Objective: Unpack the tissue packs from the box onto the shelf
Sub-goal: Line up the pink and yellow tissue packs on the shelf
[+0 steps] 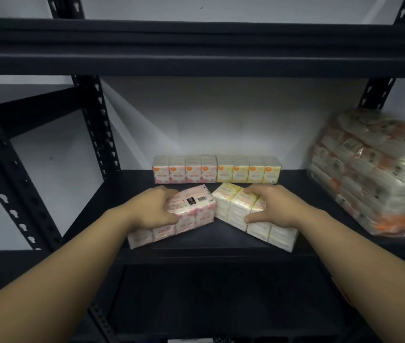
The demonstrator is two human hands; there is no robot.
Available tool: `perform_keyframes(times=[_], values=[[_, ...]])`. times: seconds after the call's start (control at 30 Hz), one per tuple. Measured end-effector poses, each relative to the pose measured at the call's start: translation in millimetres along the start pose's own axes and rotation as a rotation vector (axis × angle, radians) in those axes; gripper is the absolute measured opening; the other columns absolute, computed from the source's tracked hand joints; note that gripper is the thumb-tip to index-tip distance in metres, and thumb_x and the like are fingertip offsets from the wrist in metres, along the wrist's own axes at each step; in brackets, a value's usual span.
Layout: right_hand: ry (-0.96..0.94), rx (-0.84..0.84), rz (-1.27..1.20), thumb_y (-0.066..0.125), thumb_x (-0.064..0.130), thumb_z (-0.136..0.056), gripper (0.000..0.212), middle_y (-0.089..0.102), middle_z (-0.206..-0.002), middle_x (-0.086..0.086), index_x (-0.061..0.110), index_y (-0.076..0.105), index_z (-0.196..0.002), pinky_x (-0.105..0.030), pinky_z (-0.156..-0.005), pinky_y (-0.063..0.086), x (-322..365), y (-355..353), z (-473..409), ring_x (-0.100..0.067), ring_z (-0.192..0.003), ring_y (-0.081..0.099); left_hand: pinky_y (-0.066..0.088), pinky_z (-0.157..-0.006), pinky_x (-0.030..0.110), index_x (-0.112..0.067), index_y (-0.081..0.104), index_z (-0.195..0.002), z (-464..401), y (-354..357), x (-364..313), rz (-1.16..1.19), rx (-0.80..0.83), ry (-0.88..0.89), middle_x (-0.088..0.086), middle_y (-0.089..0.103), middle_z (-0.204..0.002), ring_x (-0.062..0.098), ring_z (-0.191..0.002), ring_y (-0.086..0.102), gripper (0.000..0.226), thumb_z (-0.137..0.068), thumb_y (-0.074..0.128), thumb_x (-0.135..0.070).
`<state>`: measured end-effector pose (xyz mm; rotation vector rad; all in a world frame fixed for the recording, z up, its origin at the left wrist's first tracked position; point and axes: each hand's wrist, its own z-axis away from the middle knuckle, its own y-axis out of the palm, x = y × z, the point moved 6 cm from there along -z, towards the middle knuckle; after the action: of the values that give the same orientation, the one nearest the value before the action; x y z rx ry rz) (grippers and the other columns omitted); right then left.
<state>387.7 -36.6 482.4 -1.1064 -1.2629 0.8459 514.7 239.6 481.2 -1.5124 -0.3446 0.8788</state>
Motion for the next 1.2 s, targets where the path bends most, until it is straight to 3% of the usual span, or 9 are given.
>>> perform_keyframes(times=[0.07, 0.13, 0.2, 0.27, 0.57, 0.67, 0.9, 1.03, 1.2], values=[[-0.015, 0.011, 0.039, 0.08, 0.062, -0.077, 0.085, 0.047, -0.155, 0.012, 0.042, 0.043, -0.151, -0.042, -0.112, 0.041, -9, -5, -7, -0.018, -0.138, 0.044, 0.053, -0.094, 0.045, -0.029, 0.062, -0.123, -4, 3, -3, -0.035, -0.001, -0.014, -0.004, 0.062, -0.116, 0.019, -0.107, 0.06, 0.053, -0.074, 0.064, -0.049], [-0.025, 0.023, 0.067, 0.078, 0.059, -0.08, 0.083, 0.044, -0.158, 0.01, 0.043, 0.04, -0.153, -0.043, -0.115, 0.039, -18, -7, -13, -0.019, -0.141, 0.042, 0.047, -0.105, 0.048, -0.032, 0.053, -0.142, -7, 5, -5, -0.064, -0.002, -0.035, -0.003, 0.057, -0.133, 0.021, -0.121, 0.054, 0.074, -0.072, 0.057, -0.055], [-0.036, 0.025, 0.075, 0.077, 0.055, -0.084, 0.082, 0.041, -0.16, 0.009, 0.042, 0.039, -0.155, -0.042, -0.116, 0.037, -23, -8, -18, -0.02, -0.143, 0.04, 0.034, -0.118, 0.052, -0.027, 0.037, -0.159, -7, 5, -6, -0.088, -0.024, -0.064, 0.0, 0.044, -0.154, 0.025, -0.139, 0.041, 0.091, -0.074, 0.054, -0.055], [-0.06, 0.013, 0.074, 0.076, 0.053, -0.086, 0.081, 0.04, -0.161, 0.007, 0.038, 0.039, -0.156, -0.041, -0.118, 0.036, -20, -6, -21, -0.02, -0.145, 0.038, 0.027, -0.123, 0.052, -0.021, 0.033, -0.162, -5, 4, -5, -0.086, -0.058, -0.069, 0.001, 0.035, -0.162, 0.027, -0.145, 0.034, 0.093, -0.078, 0.055, -0.055], [-0.212, -0.153, 0.011, 0.068, 0.067, -0.084, 0.069, 0.055, -0.145, 0.004, 0.03, 0.057, -0.141, -0.046, -0.109, 0.042, 49, 13, -27, -0.023, -0.133, 0.049, 0.046, -0.109, 0.042, -0.032, 0.038, -0.157, 12, 7, 16, -0.077, -0.204, -0.002, -0.008, 0.051, -0.142, 0.015, -0.129, 0.05, 0.091, -0.082, 0.065, -0.075], [-0.215, -0.205, -0.078, 0.066, 0.066, -0.088, 0.074, 0.053, -0.15, 0.003, 0.026, 0.052, -0.148, -0.044, -0.113, 0.041, 71, 19, -26, -0.019, -0.137, 0.046, 0.048, -0.106, 0.038, -0.031, 0.049, -0.151, 16, 2, 21, 0.041, -0.266, 0.018, -0.011, 0.056, -0.132, 0.009, -0.121, 0.054, 0.086, -0.079, 0.073, -0.071], [-0.105, -0.235, -0.75, 0.084, 0.061, -0.072, 0.098, 0.056, -0.144, 0.015, 0.026, 0.043, -0.154, -0.033, -0.105, 0.051, 90, 24, -29, -0.003, -0.128, 0.055, 0.058, -0.096, 0.033, -0.034, 0.058, -0.138, 30, -6, 38, 0.566, -0.402, 0.08, -0.015, 0.063, -0.129, 0.004, -0.117, 0.065, 0.071, -0.076, 0.084, -0.058], [-0.155, -0.253, -0.909, 0.083, 0.03, -0.086, 0.072, 0.063, -0.128, 0.02, 0.024, 0.05, -0.15, -0.034, -0.097, 0.059, 107, 19, -37, 0.004, -0.116, 0.063, 0.062, -0.09, 0.034, -0.025, 0.055, -0.137, 27, -5, 34, 0.755, -0.334, 0.099, -0.008, 0.065, -0.132, 0.01, -0.116, 0.069, 0.068, -0.08, 0.086, -0.043], [-0.226, -0.376, -0.872, 0.092, 0.031, -0.075, 0.069, 0.059, -0.13, 0.01, 0.029, 0.062, -0.137, -0.019, -0.085, 0.058, 121, -9, -46, -0.005, -0.111, 0.064, 0.057, -0.096, 0.03, -0.034, 0.046, -0.146, 20, -35, 17, 0.765, -0.365, 0.095, -0.011, 0.062, -0.132, 0.006, -0.119, 0.065, 0.086, -0.072, 0.085, -0.056]])
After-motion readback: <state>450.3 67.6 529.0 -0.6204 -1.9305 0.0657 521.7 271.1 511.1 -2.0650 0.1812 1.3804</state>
